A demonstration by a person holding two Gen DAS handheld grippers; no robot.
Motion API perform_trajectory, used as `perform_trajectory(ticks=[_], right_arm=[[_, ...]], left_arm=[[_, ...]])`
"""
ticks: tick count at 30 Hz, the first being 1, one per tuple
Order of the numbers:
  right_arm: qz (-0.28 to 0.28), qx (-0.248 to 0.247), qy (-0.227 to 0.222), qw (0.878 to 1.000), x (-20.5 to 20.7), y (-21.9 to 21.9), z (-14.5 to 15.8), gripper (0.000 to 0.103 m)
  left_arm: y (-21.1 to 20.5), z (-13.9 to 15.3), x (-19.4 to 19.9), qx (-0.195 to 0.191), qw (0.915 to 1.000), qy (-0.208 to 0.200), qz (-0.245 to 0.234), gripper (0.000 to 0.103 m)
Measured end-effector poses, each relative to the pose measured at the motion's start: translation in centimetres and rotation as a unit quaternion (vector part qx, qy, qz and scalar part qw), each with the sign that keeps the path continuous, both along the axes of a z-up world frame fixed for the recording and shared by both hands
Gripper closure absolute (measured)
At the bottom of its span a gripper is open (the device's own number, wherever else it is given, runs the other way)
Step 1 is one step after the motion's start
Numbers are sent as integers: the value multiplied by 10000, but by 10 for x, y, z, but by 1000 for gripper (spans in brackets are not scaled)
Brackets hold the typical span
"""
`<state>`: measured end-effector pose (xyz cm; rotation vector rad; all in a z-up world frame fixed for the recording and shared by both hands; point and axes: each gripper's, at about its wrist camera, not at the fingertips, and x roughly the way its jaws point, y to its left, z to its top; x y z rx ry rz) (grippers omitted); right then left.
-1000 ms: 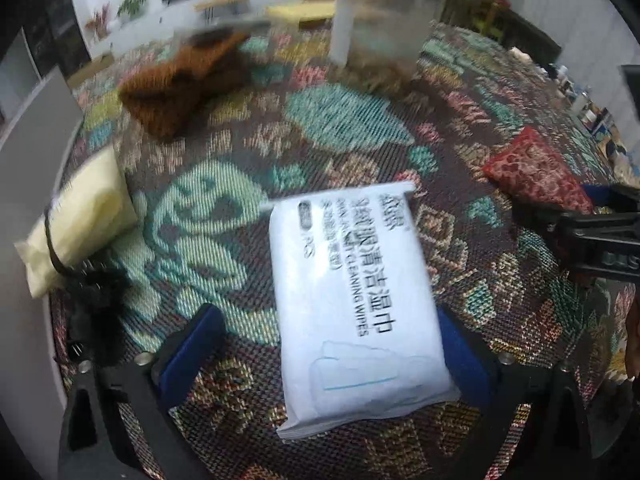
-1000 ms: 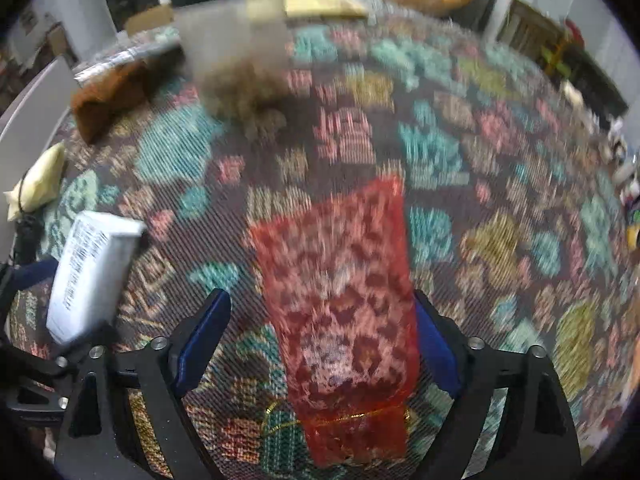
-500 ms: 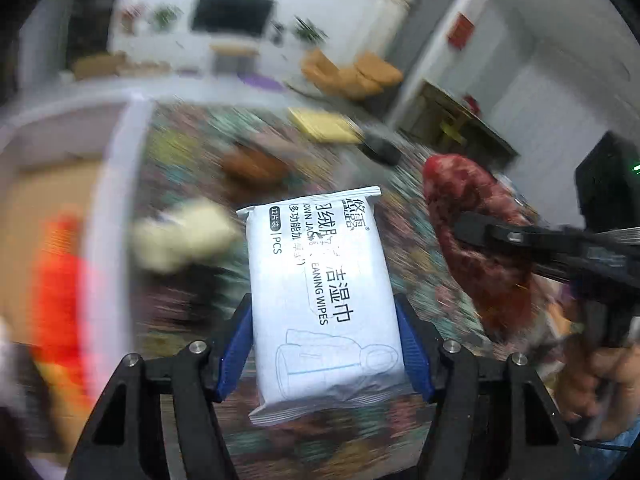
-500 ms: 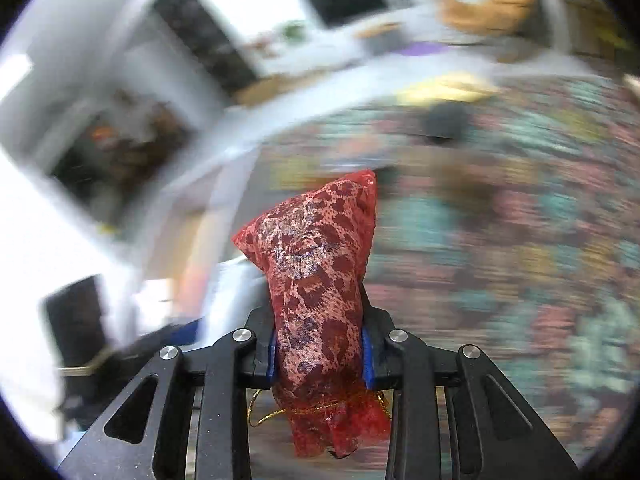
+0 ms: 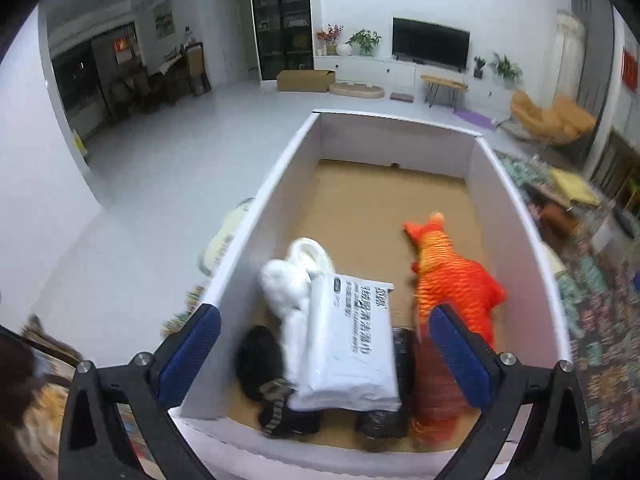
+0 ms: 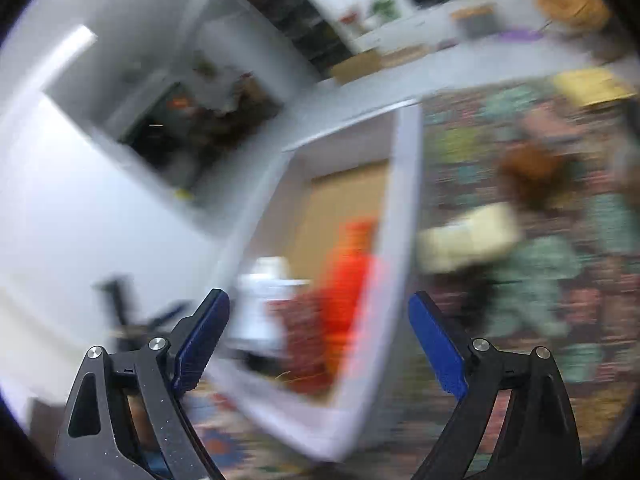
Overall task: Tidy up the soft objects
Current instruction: 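Carry the wipes pack and red mesh bag into the white box and release both, then move both tools back over the rug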
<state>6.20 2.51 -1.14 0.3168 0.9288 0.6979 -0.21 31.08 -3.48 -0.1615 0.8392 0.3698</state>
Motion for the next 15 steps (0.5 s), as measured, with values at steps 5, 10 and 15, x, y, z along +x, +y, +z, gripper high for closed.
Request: perform_trajectory(ticks=[5,10,15], right_arm=[[-1169,-1712,-414,9774,1,-85,-57,10],[-2188,-2349,-149,9470,10,-168,-109,11],[-3014,-2578,-5,9180,8,-220,-142,11]], left_arm=[[-65,6,2,-652,9913,-316,-1103,0],[-189,9,3,-862,9583,-379,-2699,0],[-296,-46,25,-1103,9303,181,-3494,0]])
